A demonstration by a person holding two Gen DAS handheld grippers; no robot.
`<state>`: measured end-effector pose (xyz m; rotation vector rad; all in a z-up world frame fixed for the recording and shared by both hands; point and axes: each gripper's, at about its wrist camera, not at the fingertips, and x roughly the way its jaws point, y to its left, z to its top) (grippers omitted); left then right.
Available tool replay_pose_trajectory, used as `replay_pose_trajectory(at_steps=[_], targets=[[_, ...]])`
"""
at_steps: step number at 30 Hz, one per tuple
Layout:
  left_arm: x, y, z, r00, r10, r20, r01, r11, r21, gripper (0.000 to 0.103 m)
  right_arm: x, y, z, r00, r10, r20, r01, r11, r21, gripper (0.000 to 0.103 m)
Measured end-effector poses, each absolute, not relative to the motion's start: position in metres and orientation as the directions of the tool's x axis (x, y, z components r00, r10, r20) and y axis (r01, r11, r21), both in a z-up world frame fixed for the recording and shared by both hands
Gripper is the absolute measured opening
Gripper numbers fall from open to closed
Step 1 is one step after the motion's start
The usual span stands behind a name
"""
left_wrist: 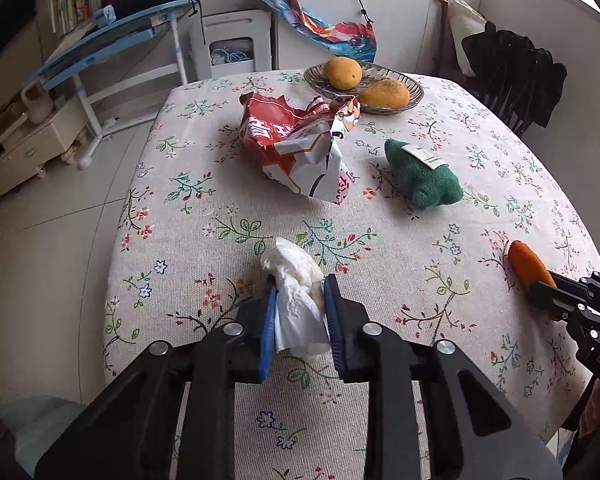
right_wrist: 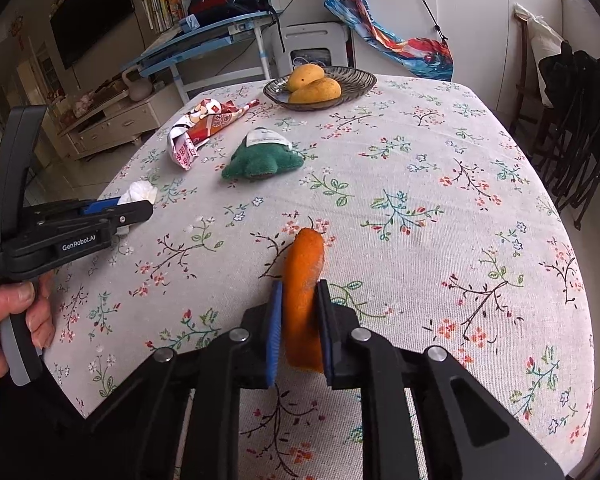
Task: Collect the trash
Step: 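Grasp the crumpled white tissue with the left gripper while the right holds the peel, then carry the tissue and peel over the yellow bucket and open both grippers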
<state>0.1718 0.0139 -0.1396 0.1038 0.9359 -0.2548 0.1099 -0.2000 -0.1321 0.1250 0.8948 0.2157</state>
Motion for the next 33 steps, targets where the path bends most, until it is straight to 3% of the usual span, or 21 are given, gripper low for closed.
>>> replay_pose_trajectory(at_steps=[10,33], targets=[[0.129,0.024,-0.106,0.659,-0.246,-0.710,0.245,0.964,-0.107,0.020,0.101,-0.192,-0.116,0.631,0.317,-0.709,-0.181,0.948,0.263,0.017],[0.014,0.032,-0.082,0.756,-0.235,-0.610,0.230,0.969,-0.089,0.021,0.023,-0.168,-0.081,0.683,0.432,-0.589,-0.299,0.901,0.315,0.017]])
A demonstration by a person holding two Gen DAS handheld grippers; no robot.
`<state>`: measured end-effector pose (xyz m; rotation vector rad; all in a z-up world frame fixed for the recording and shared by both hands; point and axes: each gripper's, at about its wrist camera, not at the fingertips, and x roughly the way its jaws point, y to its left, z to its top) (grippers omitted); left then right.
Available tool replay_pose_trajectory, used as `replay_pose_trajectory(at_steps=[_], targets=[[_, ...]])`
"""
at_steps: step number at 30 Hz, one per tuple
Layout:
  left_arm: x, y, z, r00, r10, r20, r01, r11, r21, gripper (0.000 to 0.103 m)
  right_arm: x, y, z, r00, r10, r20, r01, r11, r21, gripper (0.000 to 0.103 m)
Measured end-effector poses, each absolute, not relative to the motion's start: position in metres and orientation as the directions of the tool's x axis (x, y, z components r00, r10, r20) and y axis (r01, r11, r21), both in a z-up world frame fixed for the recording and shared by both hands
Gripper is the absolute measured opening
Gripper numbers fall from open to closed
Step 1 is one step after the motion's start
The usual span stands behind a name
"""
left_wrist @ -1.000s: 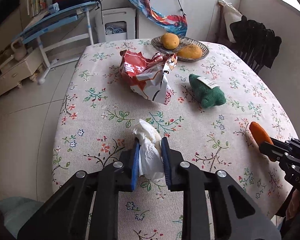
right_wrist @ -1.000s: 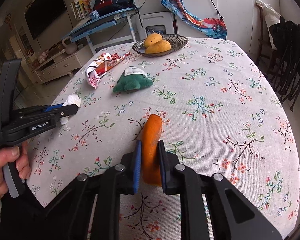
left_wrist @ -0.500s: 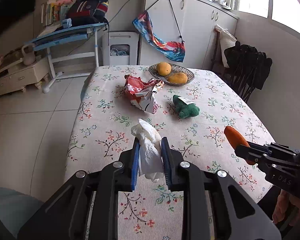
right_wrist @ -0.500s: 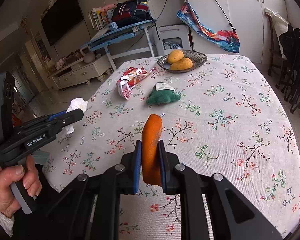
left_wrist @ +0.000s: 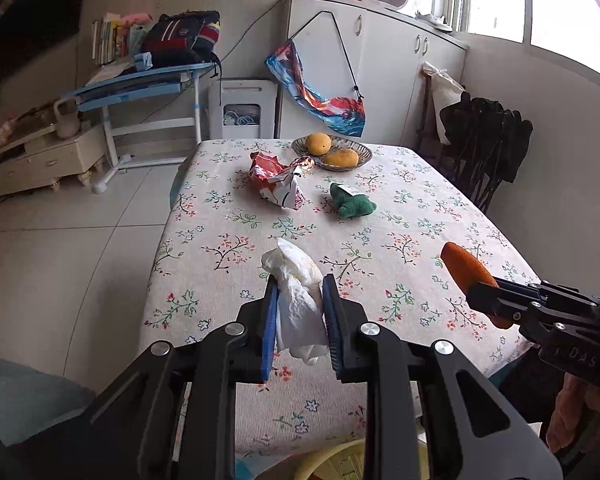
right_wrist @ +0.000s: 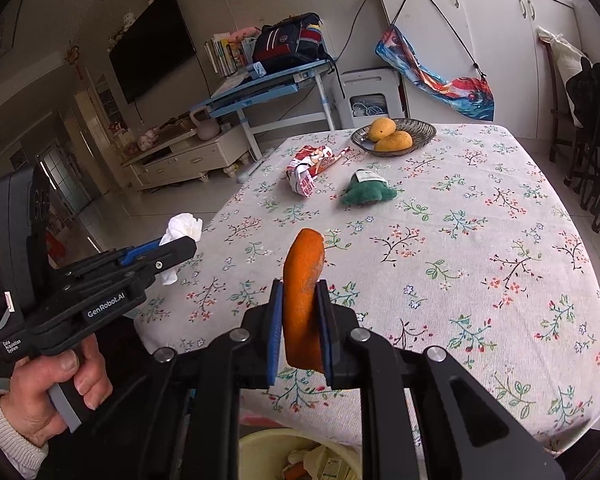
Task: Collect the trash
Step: 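Carry the tissue and peel over the yellow bucket and open both grippers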
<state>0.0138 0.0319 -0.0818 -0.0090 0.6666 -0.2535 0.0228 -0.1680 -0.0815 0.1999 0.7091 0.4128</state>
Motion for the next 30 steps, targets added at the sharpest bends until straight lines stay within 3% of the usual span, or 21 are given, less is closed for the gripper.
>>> replay_pose_trajectory(at_steps=[30], targets=[[-0.079,0.020,-0.074,0.748,-0.312,-0.586,0.302,0.946,-0.119,0.021,-0.072,-0.139,-0.101,0.539,0.491,-0.685,-0.384,0.866,0.319,0.017]])
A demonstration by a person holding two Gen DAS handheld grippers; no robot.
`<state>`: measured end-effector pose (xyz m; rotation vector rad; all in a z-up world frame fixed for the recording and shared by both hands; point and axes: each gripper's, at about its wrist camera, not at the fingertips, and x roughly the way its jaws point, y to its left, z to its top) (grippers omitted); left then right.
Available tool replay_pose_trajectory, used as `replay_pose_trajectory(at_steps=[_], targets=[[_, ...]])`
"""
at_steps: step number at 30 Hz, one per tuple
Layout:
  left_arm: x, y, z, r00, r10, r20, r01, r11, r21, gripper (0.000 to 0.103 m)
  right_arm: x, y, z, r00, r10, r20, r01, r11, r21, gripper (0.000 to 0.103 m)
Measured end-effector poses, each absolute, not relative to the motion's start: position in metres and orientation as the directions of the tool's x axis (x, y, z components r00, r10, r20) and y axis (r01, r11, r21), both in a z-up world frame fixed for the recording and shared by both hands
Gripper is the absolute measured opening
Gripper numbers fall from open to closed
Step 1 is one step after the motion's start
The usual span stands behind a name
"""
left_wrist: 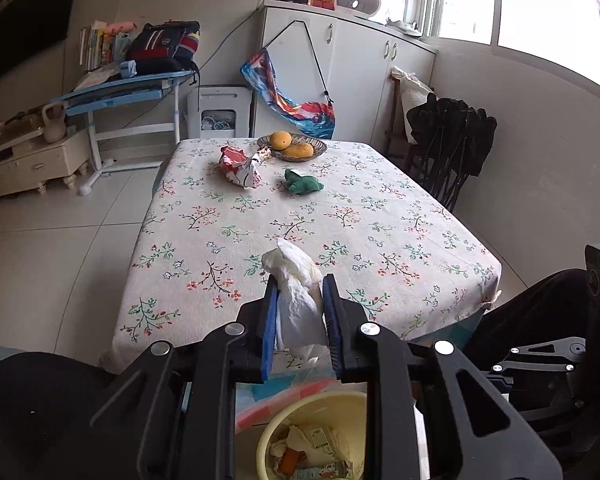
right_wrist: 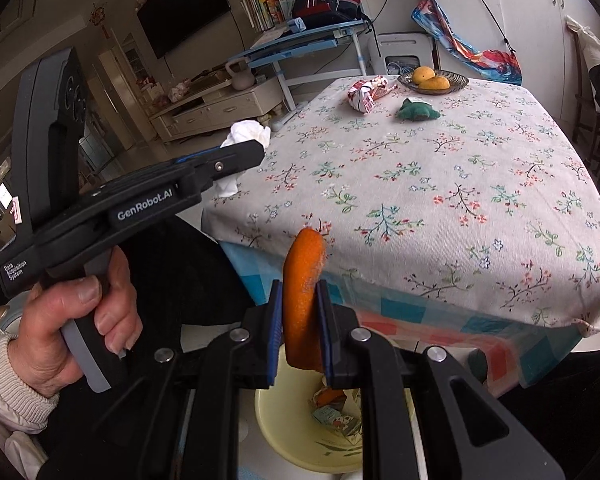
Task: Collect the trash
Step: 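Carry the tissue and peel over the yellow bucket and open both grippers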
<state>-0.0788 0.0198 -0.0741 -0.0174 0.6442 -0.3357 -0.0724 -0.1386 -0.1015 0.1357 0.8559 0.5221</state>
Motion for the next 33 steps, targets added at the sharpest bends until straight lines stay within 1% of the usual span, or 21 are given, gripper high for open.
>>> replay_pose_trajectory(at_steps=[6,10,13,18,21,27,28,29,30,32,33], targets=[[-0.095,0.016,-0.075,0.736,-0.315,-0.600,0.306,0.944,-0.121,0.021,-0.085,-0.138,-0.110,0.500,0.484,-0.719,-0.374,0.869,0.325,0.020],[-0.106,0.013,-0.079,0.716,-0.323,-0.619,0.312,0.941,-0.131,0.021,-0.092,-0.142,-0.112,0.507,0.470,-0.723,-0.357,0.877,0.321,0.028],[-0.112,0.007,-0.087,0.686,-0.330,-0.648,0.326,0.936,-0.132,0.021,-0.093,-0.151,-0.110,0.535,0.458,-0.710,-0.326,0.887,0.327,0.035],[-0.114,-0.007,-0.102,0.624,-0.326,-0.710,0.353,0.929,-0.116,0.021,-0.087,-0.177,-0.109,0.596,0.427,-0.680,-0.223,0.902,0.370,0.038],[-0.116,-0.014,-0.114,0.565,-0.334,-0.754,0.372,0.919,-0.128,0.021,-0.087,-0.193,-0.106,0.638,0.407,-0.654,-0.168,0.902,0.397,0.039],[-0.121,-0.029,-0.136,0.454,-0.333,-0.827,0.420,0.898,-0.131,0.021,-0.090,-0.207,-0.102,0.681,0.385,-0.623,-0.121,0.898,0.423,0.044],[-0.121,-0.030,-0.138,0.440,-0.330,-0.835,0.424,0.896,-0.131,0.022,-0.090,-0.208,-0.102,0.684,0.383,-0.621,-0.117,0.898,0.425,0.045],[-0.121,-0.032,-0.142,0.419,-0.327,-0.847,0.427,0.894,-0.134,0.027,-0.090,-0.209,-0.102,0.686,0.383,-0.619,-0.115,0.897,0.427,0.045],[-0.121,-0.033,-0.145,0.399,-0.324,-0.858,0.429,0.893,-0.137,0.030,-0.090,-0.209,-0.102,0.688,0.382,-0.617,-0.114,0.897,0.427,0.045],[-0.122,-0.036,-0.147,0.397,-0.303,-0.866,0.428,0.896,-0.118,0.043,-0.090,-0.210,-0.102,0.691,0.378,-0.616,-0.111,0.898,0.427,0.046],[-0.123,-0.036,-0.146,0.404,-0.297,-0.865,0.427,0.898,-0.109,0.047,-0.090,-0.210,-0.102,0.692,0.376,-0.616,-0.109,0.898,0.426,0.046]])
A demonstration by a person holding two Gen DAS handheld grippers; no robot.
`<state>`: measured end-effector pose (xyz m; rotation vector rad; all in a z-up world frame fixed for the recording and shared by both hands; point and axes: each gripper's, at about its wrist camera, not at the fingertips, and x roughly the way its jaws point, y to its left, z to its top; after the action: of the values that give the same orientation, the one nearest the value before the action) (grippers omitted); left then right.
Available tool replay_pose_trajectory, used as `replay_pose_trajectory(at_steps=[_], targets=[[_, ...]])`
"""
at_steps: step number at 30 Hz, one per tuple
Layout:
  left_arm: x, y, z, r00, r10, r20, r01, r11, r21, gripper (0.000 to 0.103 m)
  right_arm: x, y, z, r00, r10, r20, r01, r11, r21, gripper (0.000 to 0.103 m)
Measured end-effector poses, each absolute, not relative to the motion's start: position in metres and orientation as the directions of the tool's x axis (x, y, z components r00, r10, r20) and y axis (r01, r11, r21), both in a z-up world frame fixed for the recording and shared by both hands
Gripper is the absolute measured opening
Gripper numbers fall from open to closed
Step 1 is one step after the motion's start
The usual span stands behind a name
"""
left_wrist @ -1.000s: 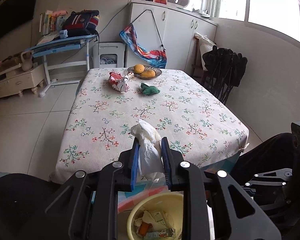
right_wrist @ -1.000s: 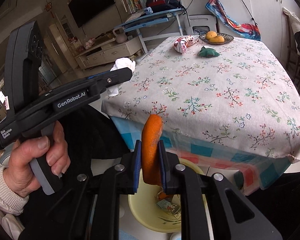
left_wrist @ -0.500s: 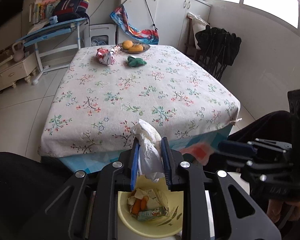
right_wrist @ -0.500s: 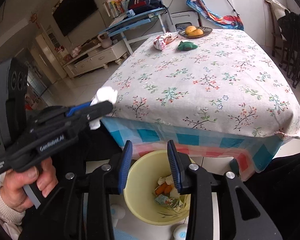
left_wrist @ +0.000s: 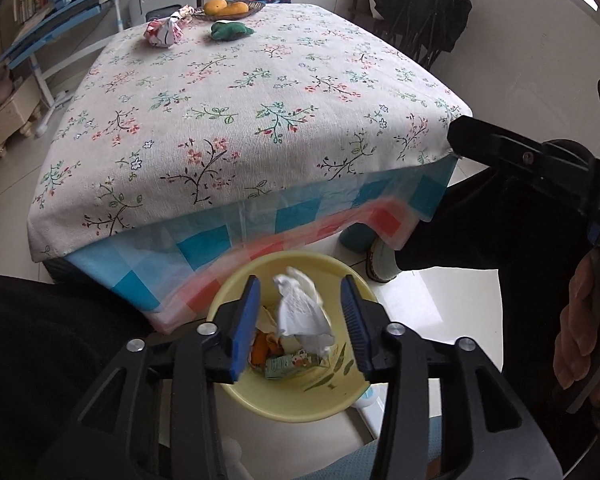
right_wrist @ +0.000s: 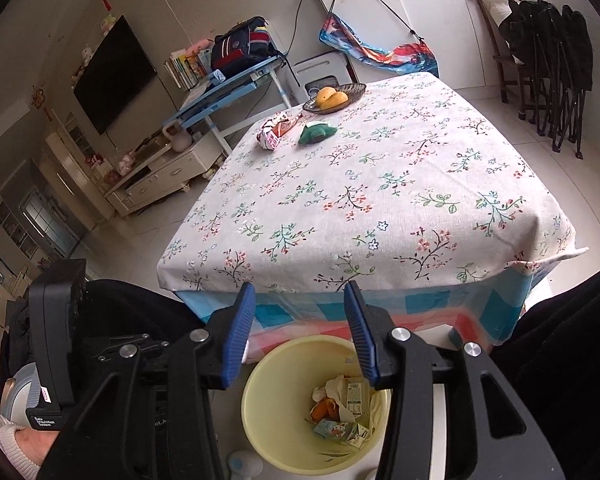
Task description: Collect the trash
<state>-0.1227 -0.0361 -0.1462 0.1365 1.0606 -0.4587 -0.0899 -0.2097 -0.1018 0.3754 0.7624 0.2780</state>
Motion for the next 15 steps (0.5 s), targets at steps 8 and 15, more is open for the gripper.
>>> replay_pose_trajectory(at_steps=[8,15], targets=[[-0.122,-0.031,-0.133,0.489,-0.258,-0.834,0.385,0.921,-0.059,0.070,-0.087,-0.213,-0.104,0.692,0.367,-0.622,-0.096,0.900,0.424,0.048],[-0.120,-0.026,-0.119,0.596,-0.170,-0.784,0.311,0.950,0.030,0.089,-0.086,-0.212,-0.104,0.692,0.362,-0.624,-0.098,0.904,0.416,0.051]])
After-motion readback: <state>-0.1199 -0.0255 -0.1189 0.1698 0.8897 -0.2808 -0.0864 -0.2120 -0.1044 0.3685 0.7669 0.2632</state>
